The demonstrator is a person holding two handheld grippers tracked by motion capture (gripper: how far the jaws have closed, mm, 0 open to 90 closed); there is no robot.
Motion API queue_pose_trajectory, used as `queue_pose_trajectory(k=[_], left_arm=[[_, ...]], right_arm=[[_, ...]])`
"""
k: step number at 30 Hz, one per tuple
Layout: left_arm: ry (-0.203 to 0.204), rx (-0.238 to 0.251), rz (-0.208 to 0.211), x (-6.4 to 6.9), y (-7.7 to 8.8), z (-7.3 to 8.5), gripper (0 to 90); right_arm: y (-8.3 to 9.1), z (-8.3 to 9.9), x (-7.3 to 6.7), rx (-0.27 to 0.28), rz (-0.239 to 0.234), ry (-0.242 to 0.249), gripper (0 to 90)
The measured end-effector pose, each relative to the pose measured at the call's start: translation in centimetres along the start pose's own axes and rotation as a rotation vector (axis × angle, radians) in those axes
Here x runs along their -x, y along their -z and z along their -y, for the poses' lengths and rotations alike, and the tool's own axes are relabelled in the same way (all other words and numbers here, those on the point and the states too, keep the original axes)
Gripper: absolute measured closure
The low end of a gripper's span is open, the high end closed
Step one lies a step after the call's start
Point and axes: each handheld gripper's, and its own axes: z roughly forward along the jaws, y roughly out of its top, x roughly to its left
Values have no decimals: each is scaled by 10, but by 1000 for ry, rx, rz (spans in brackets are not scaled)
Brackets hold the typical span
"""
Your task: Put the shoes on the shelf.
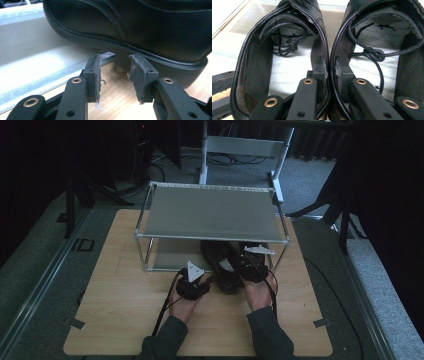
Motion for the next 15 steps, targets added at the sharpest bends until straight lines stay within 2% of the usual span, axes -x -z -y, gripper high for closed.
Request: queue_pose_trajectory(k=[5,8,15], left_arm=[[-9,-7,13,4,-1,2,611],[-24,-4,16,7,2,4,586],[-29,4,35,9,0,6,492]], right_arm=[[-5,-3,0,6,9,-4,811],[-8,-4,0,11,15,-7,811],[-15,-4,-1,47,37,-42,810]])
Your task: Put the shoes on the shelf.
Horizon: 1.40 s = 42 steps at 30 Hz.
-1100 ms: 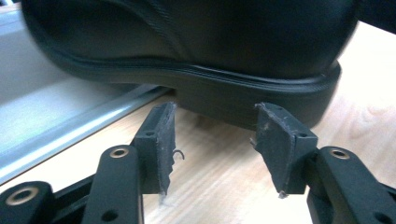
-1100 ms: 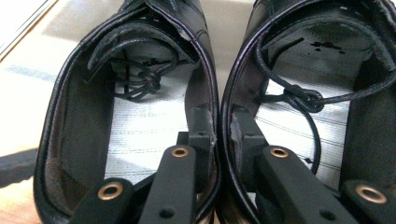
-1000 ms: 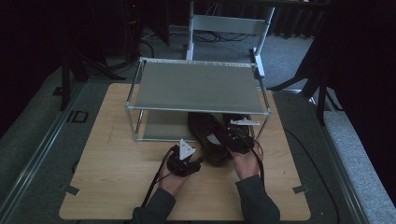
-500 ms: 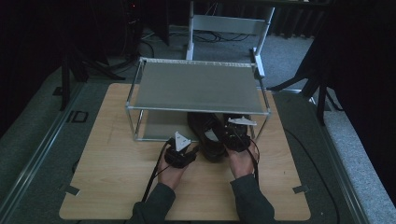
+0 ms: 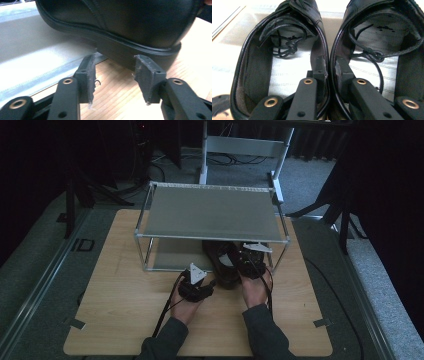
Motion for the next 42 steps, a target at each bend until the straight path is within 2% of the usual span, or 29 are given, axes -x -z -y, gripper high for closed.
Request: queue_pose_trajectory(k=[7,13,15,17,18,21,27,32,42], left_arm=[[-23,-13,25,7,-12,0,438],[-25,-22,37,5,-20,-2,482],[-45,-23,64,6,-25,-5,489],[-86,-25,24,11,-29,-7,464],[-91,-31,19,11,-31,-8,458],[-79,-21,34,6,-35,-8,458],[-66,-6,57,1,-41,-8,462],[-86,-11,78,-4,-47,-6,461],[-119,-3,80,-11,-53,-8,462]], right_arm=[[-8,2,-5,26,13,-5,810],[-14,4,-9,57,42,6,810],[-17,5,-10,67,47,9,810],[-20,6,-12,76,39,17,810],[-21,7,-13,88,43,19,810],[-25,7,-14,104,51,42,809],[-28,7,-10,120,39,44,810],[-33,9,-9,119,33,81,810],[-40,10,-6,150,16,70,809]])
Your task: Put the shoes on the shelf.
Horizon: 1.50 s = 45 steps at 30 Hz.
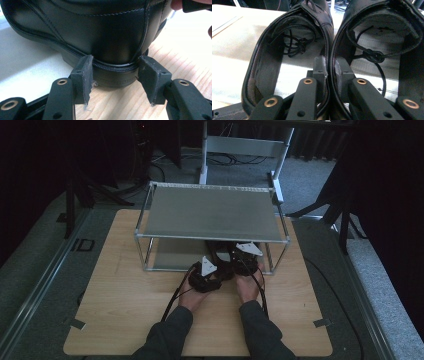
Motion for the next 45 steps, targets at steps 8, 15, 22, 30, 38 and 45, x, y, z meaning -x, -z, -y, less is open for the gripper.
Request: queue_pose_trajectory(k=[8,15,22,30,38,45], left_arm=[[-16,2,11,-5,-6,-1,462],[-30,-2,2,-5,-9,-3,463],[-35,0,2,-6,-10,-3,462],[-40,-2,9,-8,-10,-4,463],[-37,-1,20,-11,-11,-5,467],[-46,-2,8,-11,-15,-11,489]], right_arm=[[-4,0,1,17,3,24,807],[-7,-1,5,24,-8,40,806],[-8,0,5,27,-7,40,803],[-9,1,7,45,-17,58,791],[-12,1,7,86,-5,76,717],[-6,-4,11,127,17,109,588]])
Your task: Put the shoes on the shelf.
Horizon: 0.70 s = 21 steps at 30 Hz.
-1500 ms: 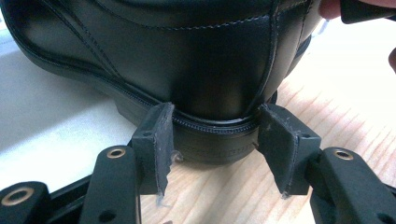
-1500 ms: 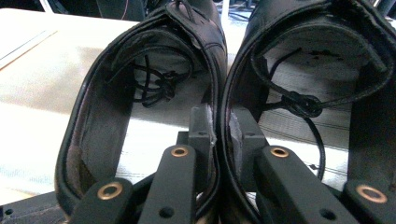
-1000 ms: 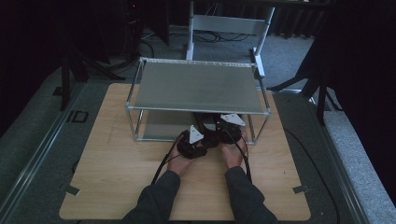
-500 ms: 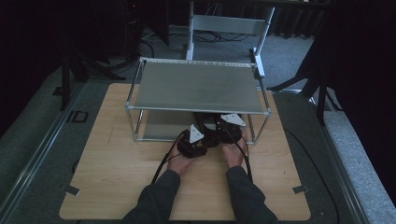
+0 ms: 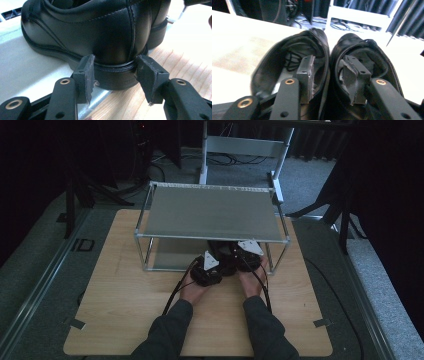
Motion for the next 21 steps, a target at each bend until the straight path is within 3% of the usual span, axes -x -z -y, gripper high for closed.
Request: queue_pose_trajectory(k=[3,5,7,12,15,17,19,21], left_arm=[[4,0,5,-1,0,0,489],[1,-3,7,-1,0,0,490],[-1,-4,10,-2,0,0,489],[13,0,26,-5,0,0,483],[20,0,33,-6,-1,1,475],[20,-3,34,-6,-1,0,471],[18,-4,33,-7,-1,0,468],[19,-3,35,-7,-1,0,465]], right_arm=[[8,0,-2,10,5,16,556],[15,0,0,16,-25,2,526],[25,1,2,23,-22,7,519],[50,10,15,49,-21,-19,508],[63,19,25,61,6,-23,505],[64,23,33,44,26,-45,503],[60,26,40,5,3,-93,493],[57,29,41,-19,12,-88,471]])
